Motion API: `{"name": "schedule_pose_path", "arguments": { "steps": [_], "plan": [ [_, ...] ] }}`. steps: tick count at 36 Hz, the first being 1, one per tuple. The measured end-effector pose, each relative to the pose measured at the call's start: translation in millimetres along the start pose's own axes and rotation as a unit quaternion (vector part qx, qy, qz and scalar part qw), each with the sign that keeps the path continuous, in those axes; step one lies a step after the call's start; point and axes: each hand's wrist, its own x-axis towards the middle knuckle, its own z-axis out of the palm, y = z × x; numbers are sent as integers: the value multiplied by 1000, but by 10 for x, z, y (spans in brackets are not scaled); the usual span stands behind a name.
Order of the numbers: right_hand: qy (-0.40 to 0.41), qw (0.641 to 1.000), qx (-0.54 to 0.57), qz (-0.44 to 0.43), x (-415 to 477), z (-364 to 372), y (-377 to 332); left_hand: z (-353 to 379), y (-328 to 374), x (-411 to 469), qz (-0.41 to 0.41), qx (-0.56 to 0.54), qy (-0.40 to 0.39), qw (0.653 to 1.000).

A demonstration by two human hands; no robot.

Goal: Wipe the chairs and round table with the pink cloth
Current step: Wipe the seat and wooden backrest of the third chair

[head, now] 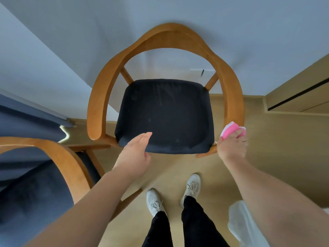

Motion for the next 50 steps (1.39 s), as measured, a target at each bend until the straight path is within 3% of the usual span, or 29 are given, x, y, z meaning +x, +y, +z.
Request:
{"name": "schedule_pose_path", "arguments": {
  "steps": [10,19,29,38,42,45,50],
  "plan": [
    [-20,992,127,-12,-485,-13,194,-82,-257,-73,21,11,-23,999],
    [31,978,32,-203,-522,-543,-312,-336,-513,309,2,65,0,998],
    [110,915,14,-387,122,-497,-1602,-597,-1403,1581,-17,199,89,976],
    [229,815,-94,-524,976,-598,-2515,-595,-1748,2638,29,287,100,952],
    [228,769,-156,-576,1285,-817,-2871,-513,-1824,2801,15,284,102,953],
    [264,693,-202,-640,1443,-1035,-3148,-495,-1876,2824,11,291,103,951],
    [351,507,-312,-722,1734,-1327,-3702,-444,-1844,2830,15,319,103,942]
  ]
}}
